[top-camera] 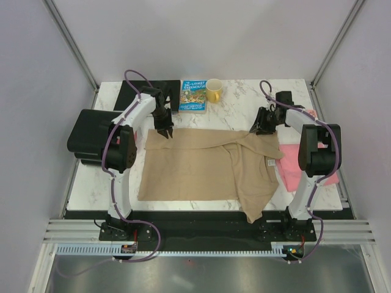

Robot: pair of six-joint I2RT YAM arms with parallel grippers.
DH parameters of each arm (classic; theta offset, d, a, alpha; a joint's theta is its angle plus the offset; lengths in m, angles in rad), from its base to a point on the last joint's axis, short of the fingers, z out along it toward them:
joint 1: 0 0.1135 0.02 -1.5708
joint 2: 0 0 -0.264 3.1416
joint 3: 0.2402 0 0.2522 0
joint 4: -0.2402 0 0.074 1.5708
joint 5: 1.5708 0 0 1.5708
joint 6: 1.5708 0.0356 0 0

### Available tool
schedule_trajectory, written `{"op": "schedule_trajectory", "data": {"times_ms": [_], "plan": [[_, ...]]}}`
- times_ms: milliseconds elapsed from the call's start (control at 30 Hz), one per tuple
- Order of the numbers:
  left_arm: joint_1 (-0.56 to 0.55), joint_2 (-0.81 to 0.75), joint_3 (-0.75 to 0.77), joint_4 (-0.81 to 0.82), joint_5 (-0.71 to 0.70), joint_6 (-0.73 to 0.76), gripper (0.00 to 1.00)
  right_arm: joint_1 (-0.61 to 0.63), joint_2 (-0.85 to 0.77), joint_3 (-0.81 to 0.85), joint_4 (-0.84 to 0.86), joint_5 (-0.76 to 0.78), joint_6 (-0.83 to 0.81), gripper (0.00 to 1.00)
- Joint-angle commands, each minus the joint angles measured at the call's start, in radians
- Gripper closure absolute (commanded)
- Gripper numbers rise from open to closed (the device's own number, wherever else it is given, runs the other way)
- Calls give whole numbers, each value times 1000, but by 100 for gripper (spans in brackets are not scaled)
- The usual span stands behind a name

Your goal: Fold and stack the t-shirts

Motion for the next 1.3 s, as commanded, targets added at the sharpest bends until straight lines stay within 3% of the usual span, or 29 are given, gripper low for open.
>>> {"op": "schedule_trajectory", "data": {"times_ms": [0, 133, 300, 433, 900, 1267], "plan": [[-2, -8, 1, 13, -2, 40, 72, 2, 19, 39, -24, -28, -33, 55], [-2, -10, -2, 13, -5, 40, 73, 32, 27, 41, -38, -27, -42, 58], [-2, -13, -13, 13, -11, 40, 73, 38, 12, 36, -39, -13, -51, 86], [-2, -13, -19, 16, -11, 37, 73, 41, -20, 33, -50, -5, -59, 99], [0, 0, -7, 27, 7, 15, 73, 93, -212, -5, -165, -22, -48, 100], [-2, -2, 8, 27, 7, 11, 73, 182, -272, -109, -257, 1, -12, 100]]}}
